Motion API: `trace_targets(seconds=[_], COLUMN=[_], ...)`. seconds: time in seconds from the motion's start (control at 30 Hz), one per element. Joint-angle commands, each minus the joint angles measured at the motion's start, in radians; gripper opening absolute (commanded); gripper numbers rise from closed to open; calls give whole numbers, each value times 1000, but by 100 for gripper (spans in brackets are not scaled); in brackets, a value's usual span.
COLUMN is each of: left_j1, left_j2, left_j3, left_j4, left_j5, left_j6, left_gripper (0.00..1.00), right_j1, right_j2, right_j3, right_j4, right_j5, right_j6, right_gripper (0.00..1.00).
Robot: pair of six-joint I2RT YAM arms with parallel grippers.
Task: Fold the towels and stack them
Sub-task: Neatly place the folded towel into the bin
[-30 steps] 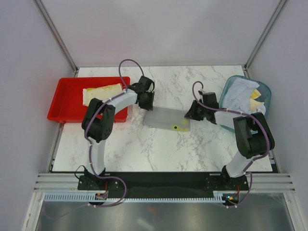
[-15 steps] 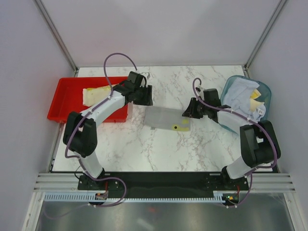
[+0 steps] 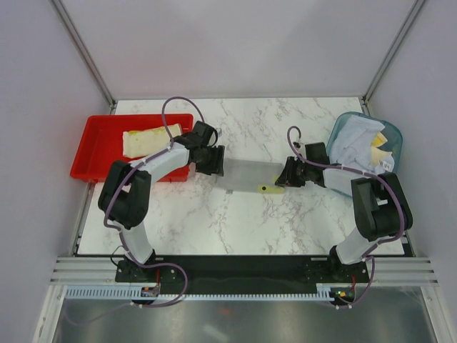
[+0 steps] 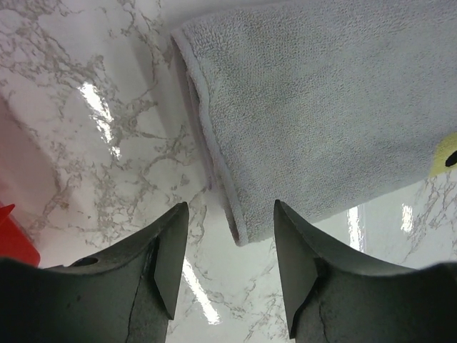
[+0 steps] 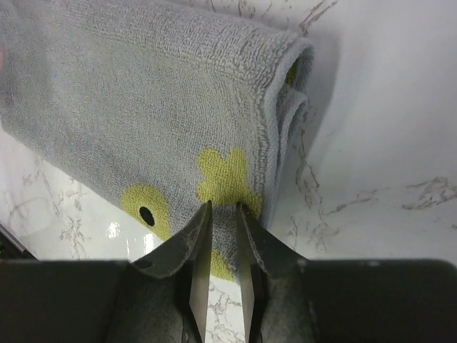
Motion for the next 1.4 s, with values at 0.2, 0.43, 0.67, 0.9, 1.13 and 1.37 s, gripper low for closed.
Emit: trace_targets(seconds=[0.2,0.43,0.67,0.9,1.13,1.37], left_j1=[31,33,33,30,20,22], left_j2=[132,154,152,183,172,101], left_j3=[38,29,20,28,31,200], left_j4=[45,68,103,143,142,-41], left_j5=[120,123,126,138,195,39], left_j6=[-14,-31,-47,-103,-126,-140], left_gripper=[60,60,60,51,9,2], right_j1=[1,-1,4,8,13,22], right_j2=[-127,-302,-346,-369,-414,-454], right_j3=[10,53,75,76,43,56], right_j4=[23,-35,-65,-84,-82,-52], right_j5=[-49,-47,-46,-44,-62,-56], right_j6=[-17,5,6,-3,5,28], right_gripper=[29,31,31,31,31,32])
